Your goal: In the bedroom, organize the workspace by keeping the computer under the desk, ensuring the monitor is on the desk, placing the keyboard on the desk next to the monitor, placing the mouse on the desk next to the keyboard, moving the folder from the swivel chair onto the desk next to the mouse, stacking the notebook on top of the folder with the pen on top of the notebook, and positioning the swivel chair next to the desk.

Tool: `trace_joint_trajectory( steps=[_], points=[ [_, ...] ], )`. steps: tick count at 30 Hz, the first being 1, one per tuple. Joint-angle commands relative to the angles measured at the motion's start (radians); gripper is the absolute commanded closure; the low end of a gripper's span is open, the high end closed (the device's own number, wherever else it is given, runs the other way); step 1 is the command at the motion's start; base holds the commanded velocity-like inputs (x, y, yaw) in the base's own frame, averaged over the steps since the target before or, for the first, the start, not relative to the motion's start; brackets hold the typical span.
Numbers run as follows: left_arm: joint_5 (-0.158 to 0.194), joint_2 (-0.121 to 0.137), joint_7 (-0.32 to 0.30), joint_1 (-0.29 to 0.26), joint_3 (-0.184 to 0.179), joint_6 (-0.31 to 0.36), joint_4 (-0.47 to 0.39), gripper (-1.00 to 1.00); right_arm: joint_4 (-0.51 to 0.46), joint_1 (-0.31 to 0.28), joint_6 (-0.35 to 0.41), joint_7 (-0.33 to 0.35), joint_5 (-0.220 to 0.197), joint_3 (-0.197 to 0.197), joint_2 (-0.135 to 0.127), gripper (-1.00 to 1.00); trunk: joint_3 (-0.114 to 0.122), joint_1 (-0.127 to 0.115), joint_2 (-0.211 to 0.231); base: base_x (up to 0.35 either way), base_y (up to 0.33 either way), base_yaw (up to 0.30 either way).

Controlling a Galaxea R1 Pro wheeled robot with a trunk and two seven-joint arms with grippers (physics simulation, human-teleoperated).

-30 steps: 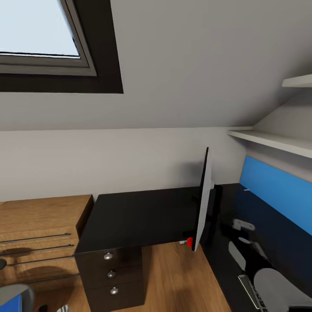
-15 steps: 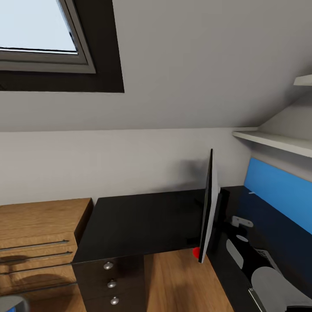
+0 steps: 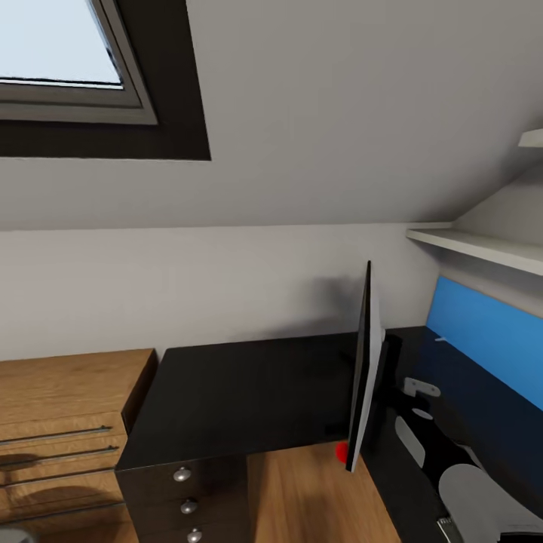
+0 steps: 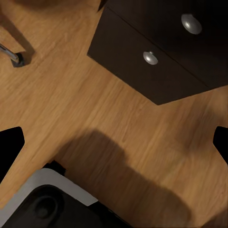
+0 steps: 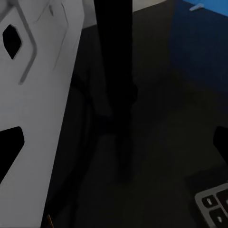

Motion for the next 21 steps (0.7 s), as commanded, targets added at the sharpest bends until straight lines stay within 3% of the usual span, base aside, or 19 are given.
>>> trace_joint_trajectory(
  steps=[1,6,11,21],
  points=[
    [0.009,0.0,0.005,0.002,0.001,0.002,-0.003,-1.0,-0.001,-0.001,0.004,-0.004,-0.007,0.004,-0.001,-1.0,-0.002,0.001,-0.002,0.102,-0.03,0.0],
    [0.032,0.001,0.011,0.005,0.013,-0.002,-0.002,-1.0,-0.005,-0.001,0.012,-0.004,-0.008,0.003,-0.003,-1.0,-0.002,0.001,-0.002,0.055,-0.016,0.0],
    [0.087,0.003,0.01,0.007,0.021,-0.002,-0.002,-1.0,-0.006,-0.001,0.015,-0.005,-0.008,0.003,-0.004,-1.0,-0.011,0.012,-0.023,0.016,-0.005,0.0],
    [0.107,0.011,0.003,0.007,0.023,-0.003,-0.002,-1.0,-0.007,-0.001,0.015,-0.004,-0.007,0.003,-0.005,-1.0,-0.042,0.051,-0.093,0.004,-0.001,0.0]
  ],
)
